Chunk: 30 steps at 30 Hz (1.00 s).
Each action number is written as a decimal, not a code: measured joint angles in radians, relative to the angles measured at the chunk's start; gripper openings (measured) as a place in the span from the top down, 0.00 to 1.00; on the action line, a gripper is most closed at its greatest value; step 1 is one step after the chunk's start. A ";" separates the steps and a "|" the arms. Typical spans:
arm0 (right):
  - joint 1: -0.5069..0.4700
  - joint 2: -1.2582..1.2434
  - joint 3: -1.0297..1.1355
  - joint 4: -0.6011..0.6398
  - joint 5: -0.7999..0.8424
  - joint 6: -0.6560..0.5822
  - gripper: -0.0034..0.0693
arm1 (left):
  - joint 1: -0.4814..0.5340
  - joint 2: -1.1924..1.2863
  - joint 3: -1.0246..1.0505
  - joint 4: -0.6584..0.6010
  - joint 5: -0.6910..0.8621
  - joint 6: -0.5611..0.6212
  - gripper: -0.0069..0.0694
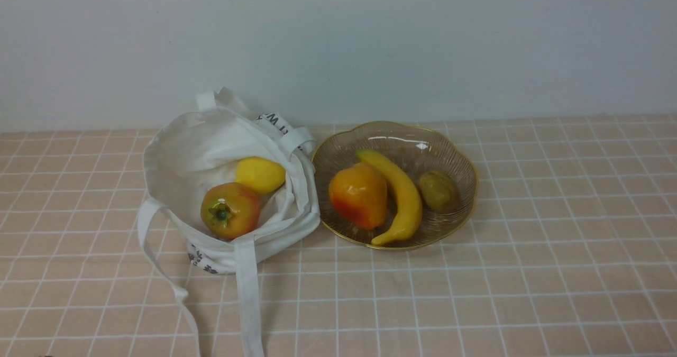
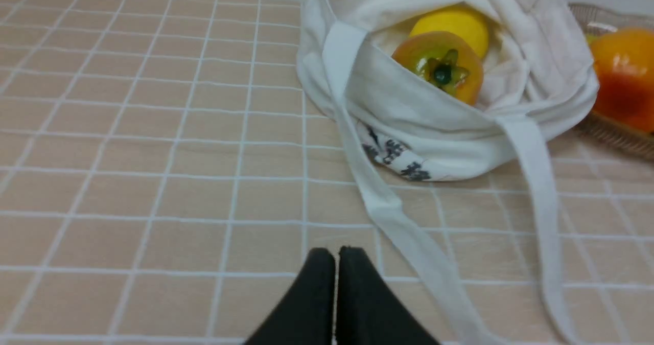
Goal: Take the fruit out of the bag on the brown coffee tablecloth and place them on the plate.
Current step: 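Reach into the bag and grasp the red fruit inside it with the left gripper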
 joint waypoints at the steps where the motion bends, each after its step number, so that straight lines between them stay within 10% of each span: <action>1: 0.000 0.000 0.000 0.000 0.000 0.000 0.97 | 0.000 0.000 0.001 -0.011 0.000 -0.012 0.92; 9: 0.000 0.000 0.000 0.000 0.000 0.000 0.97 | 0.000 0.000 0.004 -0.635 -0.008 -0.226 0.92; 15: 0.000 0.000 0.000 0.000 0.000 0.000 0.97 | 0.000 0.000 0.004 -0.780 -0.076 -0.185 0.92; 23: 0.000 0.000 0.000 0.000 0.000 0.000 0.97 | 0.000 0.063 -0.251 -0.744 0.043 0.174 0.92; 30: 0.000 0.000 0.000 0.000 0.000 0.000 0.97 | 0.000 0.535 -0.562 -0.430 0.475 0.214 0.92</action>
